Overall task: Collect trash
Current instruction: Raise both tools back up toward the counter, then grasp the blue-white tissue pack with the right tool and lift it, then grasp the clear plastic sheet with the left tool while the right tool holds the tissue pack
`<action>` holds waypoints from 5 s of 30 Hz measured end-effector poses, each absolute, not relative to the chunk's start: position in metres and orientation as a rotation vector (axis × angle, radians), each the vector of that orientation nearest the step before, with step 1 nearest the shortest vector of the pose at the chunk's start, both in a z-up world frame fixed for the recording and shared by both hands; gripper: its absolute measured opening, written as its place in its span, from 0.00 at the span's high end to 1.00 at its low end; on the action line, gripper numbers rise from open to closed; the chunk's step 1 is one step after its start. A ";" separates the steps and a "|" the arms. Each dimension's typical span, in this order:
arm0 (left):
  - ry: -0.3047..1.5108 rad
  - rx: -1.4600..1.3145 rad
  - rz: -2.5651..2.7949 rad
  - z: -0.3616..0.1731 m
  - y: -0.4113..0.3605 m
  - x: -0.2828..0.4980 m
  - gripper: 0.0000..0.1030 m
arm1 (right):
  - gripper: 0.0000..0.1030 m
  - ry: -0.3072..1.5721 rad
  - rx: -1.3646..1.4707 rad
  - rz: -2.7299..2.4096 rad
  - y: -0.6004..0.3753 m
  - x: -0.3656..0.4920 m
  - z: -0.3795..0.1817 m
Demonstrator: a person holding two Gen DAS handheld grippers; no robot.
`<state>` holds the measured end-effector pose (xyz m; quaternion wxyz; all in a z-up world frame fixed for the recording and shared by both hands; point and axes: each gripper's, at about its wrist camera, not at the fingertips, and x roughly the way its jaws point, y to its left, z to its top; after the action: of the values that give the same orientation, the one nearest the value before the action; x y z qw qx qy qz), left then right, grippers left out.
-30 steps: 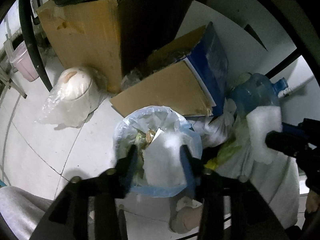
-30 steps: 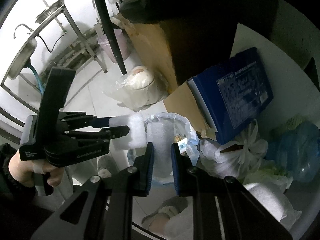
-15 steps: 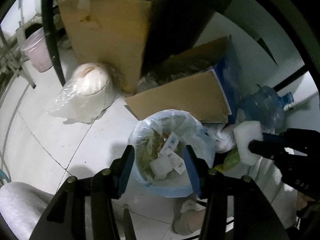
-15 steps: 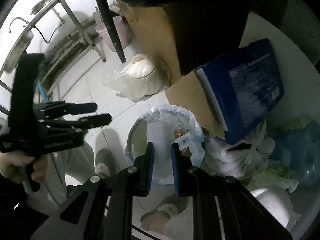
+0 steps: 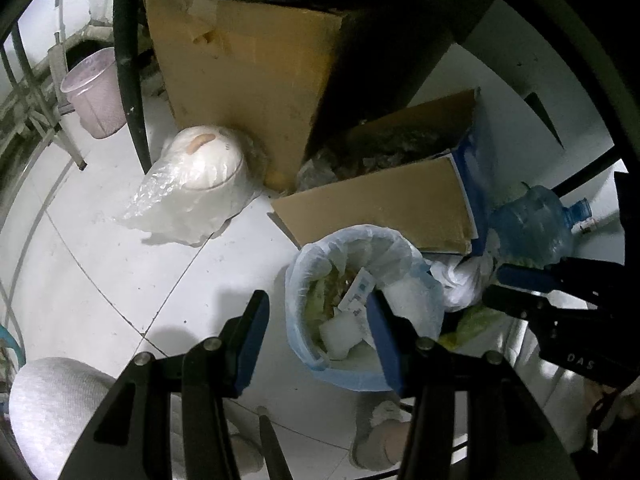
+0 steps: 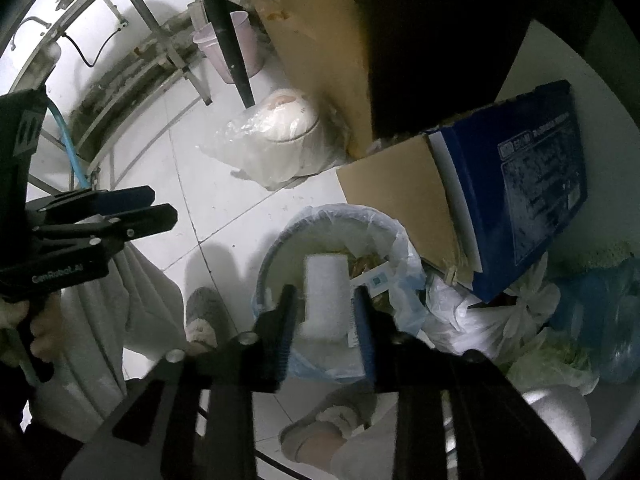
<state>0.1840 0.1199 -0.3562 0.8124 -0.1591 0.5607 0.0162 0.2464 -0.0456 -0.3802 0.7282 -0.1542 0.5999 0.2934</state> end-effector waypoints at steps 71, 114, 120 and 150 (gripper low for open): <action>0.648 -0.124 -0.005 -0.050 0.101 0.188 0.19 | 0.36 0.793 -0.247 0.608 -0.085 0.249 -0.071; 0.611 -0.246 0.114 -0.091 0.245 0.288 0.19 | 0.27 0.835 -0.273 0.650 0.063 0.439 -0.107; 0.606 -0.264 0.133 -0.095 0.254 0.285 0.19 | 0.27 0.879 -0.285 0.621 0.071 0.455 -0.124; 0.662 -0.201 -0.032 -0.099 0.157 0.323 0.19 | 0.95 0.805 -0.175 0.577 -0.019 0.423 -0.098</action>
<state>0.3234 0.1567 -0.0992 0.9406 -0.0984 0.3246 -0.0156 0.4229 -0.0189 -0.0979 0.8763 -0.0841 0.3857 0.2764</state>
